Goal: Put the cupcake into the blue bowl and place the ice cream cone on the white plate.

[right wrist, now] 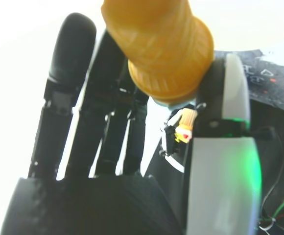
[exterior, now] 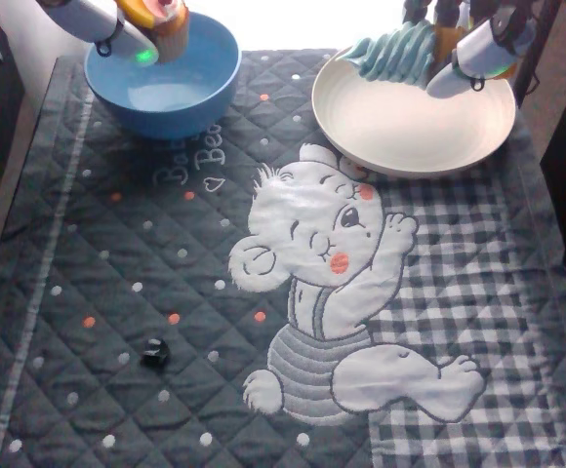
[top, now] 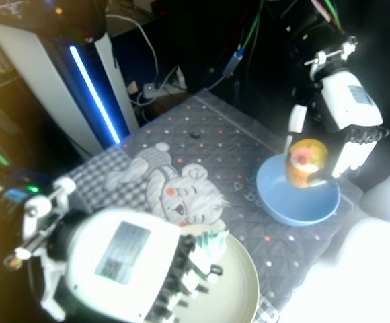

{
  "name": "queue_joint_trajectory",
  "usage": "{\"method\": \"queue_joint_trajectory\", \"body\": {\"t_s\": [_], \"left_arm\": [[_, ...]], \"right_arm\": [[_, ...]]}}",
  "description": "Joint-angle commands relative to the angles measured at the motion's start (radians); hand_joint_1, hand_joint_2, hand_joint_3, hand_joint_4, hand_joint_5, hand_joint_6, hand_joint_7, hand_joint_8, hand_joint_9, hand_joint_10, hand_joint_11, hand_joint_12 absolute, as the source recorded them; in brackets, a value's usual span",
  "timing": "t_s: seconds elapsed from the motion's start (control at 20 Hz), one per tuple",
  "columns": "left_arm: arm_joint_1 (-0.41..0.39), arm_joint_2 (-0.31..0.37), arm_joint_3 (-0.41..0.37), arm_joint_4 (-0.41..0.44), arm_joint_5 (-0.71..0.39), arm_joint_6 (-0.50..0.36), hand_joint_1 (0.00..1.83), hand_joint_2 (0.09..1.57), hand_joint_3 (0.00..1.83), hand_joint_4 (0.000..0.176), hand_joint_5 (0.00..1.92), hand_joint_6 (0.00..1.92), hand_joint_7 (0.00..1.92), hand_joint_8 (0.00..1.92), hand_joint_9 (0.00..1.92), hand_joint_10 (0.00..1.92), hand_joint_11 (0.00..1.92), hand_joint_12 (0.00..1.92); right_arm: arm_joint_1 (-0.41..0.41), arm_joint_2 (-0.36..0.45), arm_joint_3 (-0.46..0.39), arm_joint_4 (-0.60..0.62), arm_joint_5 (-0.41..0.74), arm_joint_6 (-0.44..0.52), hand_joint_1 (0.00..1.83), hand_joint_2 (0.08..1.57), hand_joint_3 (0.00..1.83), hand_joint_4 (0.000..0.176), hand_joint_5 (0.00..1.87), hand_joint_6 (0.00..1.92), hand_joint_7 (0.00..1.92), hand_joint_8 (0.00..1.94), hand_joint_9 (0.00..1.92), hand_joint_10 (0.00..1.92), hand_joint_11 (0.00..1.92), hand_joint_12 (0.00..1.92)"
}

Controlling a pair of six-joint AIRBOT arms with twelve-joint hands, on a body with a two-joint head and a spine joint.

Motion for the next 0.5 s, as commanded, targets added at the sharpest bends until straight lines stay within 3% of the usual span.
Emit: {"method": "queue_joint_trajectory", "body": {"t_s": [0.0,0.15,0.2,0.25,0.3,0.35,0.4,0.45], "left_arm": [[-0.009,-0.001,0.004,-0.016,-0.056,-0.008,1.40,1.04,0.00,0.000,0.94,0.95,1.18,0.55,1.19,0.79,1.02,0.84],[-0.012,-0.010,0.005,0.004,-0.052,-0.010,1.40,1.04,0.00,0.000,0.96,0.96,1.20,0.52,1.15,0.83,1.01,0.83],[-0.012,-0.011,0.005,0.006,-0.051,-0.010,1.37,1.11,0.01,0.000,0.92,1.11,0.89,0.92,1.03,1.01,0.98,0.76],[-0.013,-0.011,0.005,0.007,-0.051,-0.010,1.21,1.12,0.00,0.000,0.95,1.02,0.73,0.38,0.84,0.45,0.82,0.69],[-0.013,-0.011,0.005,0.007,-0.051,-0.010,1.26,1.01,0.00,0.000,0.70,0.38,0.53,0.10,0.59,0.14,0.48,0.58],[-0.014,-0.014,0.005,0.015,-0.049,-0.010,1.11,0.93,0.00,0.042,0.48,0.02,0.29,0.00,0.32,0.01,0.14,0.54],[-0.016,-0.015,0.004,0.024,-0.048,-0.010,1.11,0.93,0.00,0.042,0.48,0.02,0.29,0.00,0.32,0.01,0.14,0.54],[-0.019,-0.017,0.003,0.034,-0.046,-0.010,1.05,0.93,0.00,0.044,0.39,0.01,0.21,0.00,0.17,0.01,0.03,0.31]], "right_arm": [[0.021,0.001,0.004,0.015,0.111,0.000,1.30,1.04,0.00,0.000,1.07,0.64,1.29,0.64,1.61,0.01,1.40,0.66],[0.021,0.001,0.005,0.015,0.110,0.000,1.30,1.04,0.00,0.000,1.07,0.64,1.29,0.64,1.61,0.01,1.40,0.66],[0.021,0.001,0.005,0.015,0.110,0.000,1.30,1.03,0.00,0.000,1.07,0.64,1.29,0.64,1.61,0.01,1.40,0.66],[0.021,0.001,0.005,0.015,0.110,0.000,1.30,1.04,0.00,0.000,1.06,0.66,1.28,0.66,1.59,0.00,1.35,0.71],[0.021,0.001,0.005,0.015,0.110,0.000,1.21,1.04,0.00,0.000,1.13,0.68,1.24,0.43,1.60,0.01,1.30,0.92],[0.021,0.001,0.005,0.015,0.109,0.000,0.97,0.90,0.00,0.000,0.78,0.05,0.97,0.08,1.02,0.00,0.53,1.25],[0.021,0.001,0.005,0.015,0.109,0.000,0.97,0.90,0.00,0.000,0.78,0.05,0.97,0.08,1.02,0.00,0.53,1.25],[0.021,0.001,0.005,0.015,0.109,0.000,0.88,0.87,0.00,0.000,0.66,0.01,0.88,0.02,0.83,0.00,0.37,1.23]]}}
